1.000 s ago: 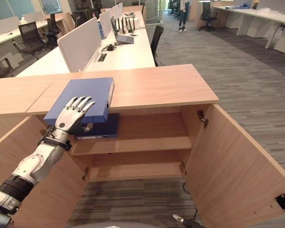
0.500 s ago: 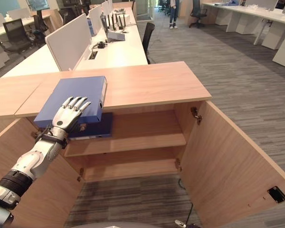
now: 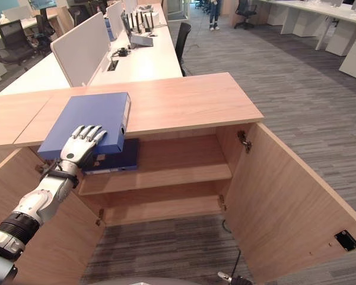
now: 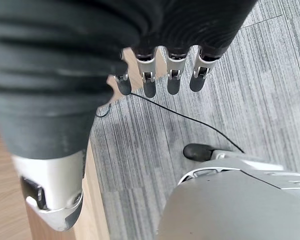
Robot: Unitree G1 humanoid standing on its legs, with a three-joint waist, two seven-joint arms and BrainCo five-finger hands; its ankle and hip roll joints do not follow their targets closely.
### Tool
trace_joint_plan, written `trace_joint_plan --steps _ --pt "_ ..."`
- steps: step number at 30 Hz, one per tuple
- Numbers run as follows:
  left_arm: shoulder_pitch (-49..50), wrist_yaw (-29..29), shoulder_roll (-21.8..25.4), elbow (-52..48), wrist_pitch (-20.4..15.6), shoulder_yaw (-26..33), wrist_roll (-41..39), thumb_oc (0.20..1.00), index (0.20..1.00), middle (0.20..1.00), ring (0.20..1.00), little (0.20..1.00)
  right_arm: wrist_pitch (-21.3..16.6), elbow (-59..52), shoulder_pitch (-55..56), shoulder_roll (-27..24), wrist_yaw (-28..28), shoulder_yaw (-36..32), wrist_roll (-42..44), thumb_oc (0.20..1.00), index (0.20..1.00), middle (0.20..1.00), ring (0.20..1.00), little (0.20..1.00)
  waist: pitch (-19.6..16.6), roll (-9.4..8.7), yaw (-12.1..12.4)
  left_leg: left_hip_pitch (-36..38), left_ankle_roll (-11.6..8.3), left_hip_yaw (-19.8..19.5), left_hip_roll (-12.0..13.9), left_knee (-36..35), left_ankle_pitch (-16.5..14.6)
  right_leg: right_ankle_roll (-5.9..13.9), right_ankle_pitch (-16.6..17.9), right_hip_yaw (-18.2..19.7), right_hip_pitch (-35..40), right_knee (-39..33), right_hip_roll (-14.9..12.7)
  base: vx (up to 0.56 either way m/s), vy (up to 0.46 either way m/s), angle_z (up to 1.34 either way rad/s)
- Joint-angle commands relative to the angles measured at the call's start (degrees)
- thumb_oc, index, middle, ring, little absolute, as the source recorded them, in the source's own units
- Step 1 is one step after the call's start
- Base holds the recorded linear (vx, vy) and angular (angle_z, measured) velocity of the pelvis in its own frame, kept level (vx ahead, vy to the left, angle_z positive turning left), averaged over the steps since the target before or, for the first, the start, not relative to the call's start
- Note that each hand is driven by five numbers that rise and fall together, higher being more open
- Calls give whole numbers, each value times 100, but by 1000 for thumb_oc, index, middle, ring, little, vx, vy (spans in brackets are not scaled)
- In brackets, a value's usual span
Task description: Put the empty folder in the office cabinet
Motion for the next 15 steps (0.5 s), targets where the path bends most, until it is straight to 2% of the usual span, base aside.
trace_joint_plan --steps 1,5,14,15 --pt "-1001 108 318 418 255 -15 221 1000 1000 1000 1000 1000 -126 64 -267 120 -32 145 -71 1000 1000 1000 1000 1000 -130 -339 -57 164 22 -9 -182 19 -768 576 -15 0 155 34 -310 0 0 0" --pt "-1059 84 225 724 415 10 210 1000 1000 1000 1000 1000 -125 60 -259 110 -53 144 -76 1000 1000 1000 1000 1000 -123 -348 -85 173 24 15 -188 19 -771 576 -5 17 154 34 -304 0 0 0" --pt "-1189 105 230 1117 507 -124 226 1000 1000 1000 1000 1000 -138 34 -248 90 -35 179 -35 1000 1000 1000 1000 1000 -118 -351 -104 186 24 43 -186 19 -783 583 -7 39 151 34 -305 0 0 0" --pt "-1207 87 244 1187 522 -164 246 771 771 771 771 771 -135 41 -247 90 -41 180 -31 1000 1000 1000 1000 1000 -117 -350 -107 188 25 53 -188 19 -786 587 -3 41 150 34 -305 0 0 0"
